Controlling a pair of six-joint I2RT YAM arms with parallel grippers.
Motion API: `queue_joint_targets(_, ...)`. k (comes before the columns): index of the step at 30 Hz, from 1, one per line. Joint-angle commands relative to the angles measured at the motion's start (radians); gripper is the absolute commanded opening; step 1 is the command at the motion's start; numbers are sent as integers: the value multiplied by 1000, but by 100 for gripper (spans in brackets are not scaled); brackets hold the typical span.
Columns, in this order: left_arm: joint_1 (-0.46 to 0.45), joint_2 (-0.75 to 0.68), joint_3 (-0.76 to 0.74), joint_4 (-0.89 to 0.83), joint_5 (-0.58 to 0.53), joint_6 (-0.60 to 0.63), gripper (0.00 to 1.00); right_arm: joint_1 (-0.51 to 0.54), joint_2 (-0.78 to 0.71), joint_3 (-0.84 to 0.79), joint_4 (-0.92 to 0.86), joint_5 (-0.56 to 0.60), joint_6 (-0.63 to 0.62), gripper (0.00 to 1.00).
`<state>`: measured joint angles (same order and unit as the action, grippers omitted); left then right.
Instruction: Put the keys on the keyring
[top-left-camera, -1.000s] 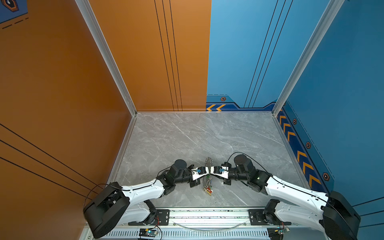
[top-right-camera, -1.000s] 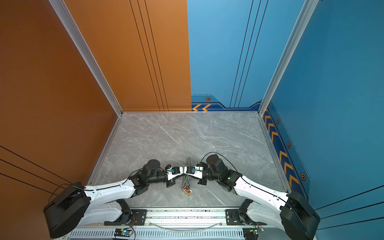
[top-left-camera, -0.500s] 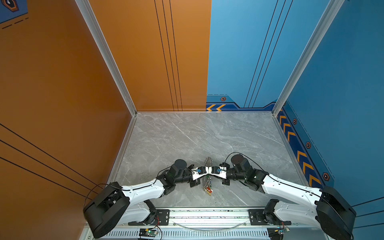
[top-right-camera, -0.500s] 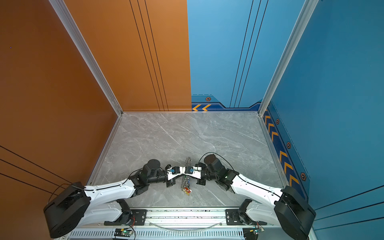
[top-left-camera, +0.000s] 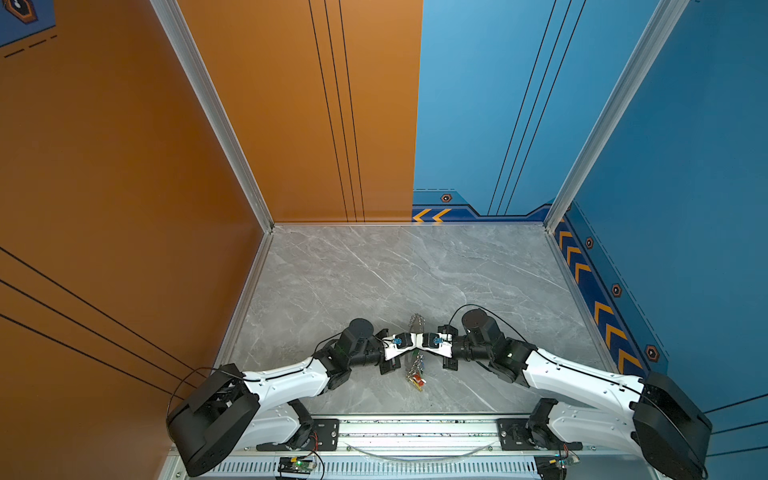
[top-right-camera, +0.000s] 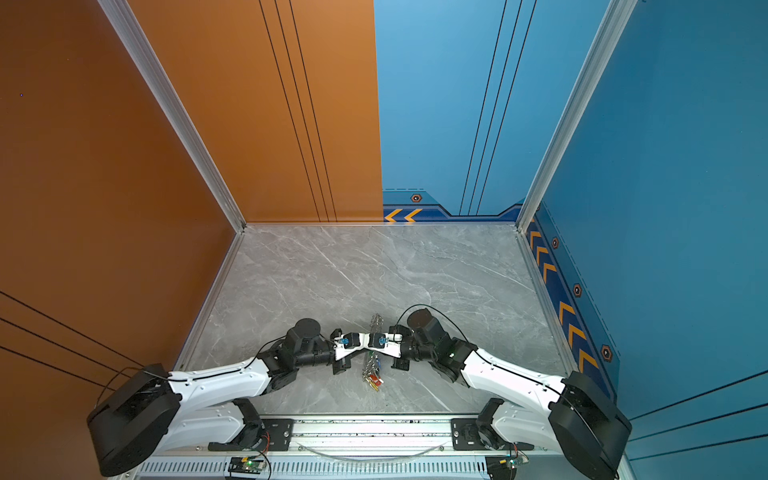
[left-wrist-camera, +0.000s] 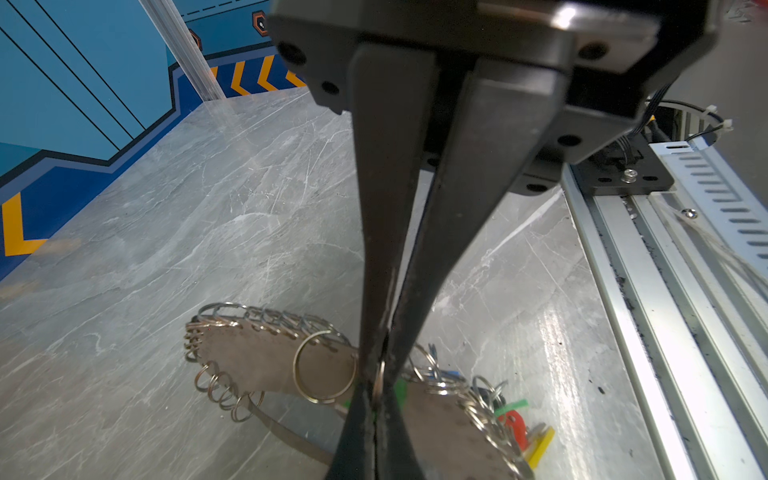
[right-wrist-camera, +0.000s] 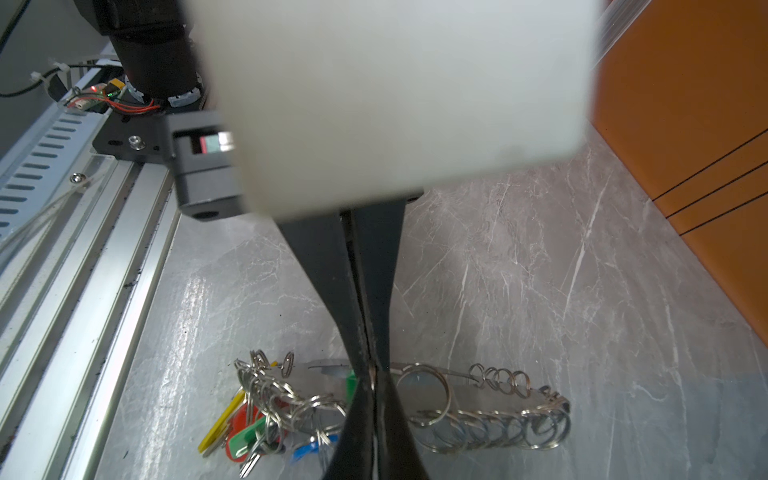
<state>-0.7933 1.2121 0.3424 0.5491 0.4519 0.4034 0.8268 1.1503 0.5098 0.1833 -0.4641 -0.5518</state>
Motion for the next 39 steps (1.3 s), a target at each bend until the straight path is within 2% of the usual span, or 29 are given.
queue_joint_targets(1,-4,-3,22,4,5,8,0,5,0,12,21,14,9,0)
queue_joint_targets(5,-3,-15,17,4,2,1,6,-1,-27,-7,46,23,15,0)
queue_joint_targets(10,6,-43,10,6,19,-12,12,-27,-66,-49,155,-65,74,0)
queue_joint_targets(14,8,-51,9,6,36,-17,15,-27,-55,-96,312,-117,136,0)
queue_joint_targets(21,14,-61,5,12,42,-28,14,-27,-21,-144,476,-145,181,0)
queue_joint_targets(29,16,-66,4,12,33,-29,5,-42,5,-199,597,-136,211,0)
queue_joint_targets(31,16,-66,4,12,27,-28,2,-43,0,-202,582,-118,201,0)
queue_joint_targets(34,16,-62,5,12,12,-25,0,-41,-35,-182,445,-76,137,1)
queue_joint_targets(39,12,-43,8,11,-2,-10,0,-29,-123,-118,133,36,-3,19)
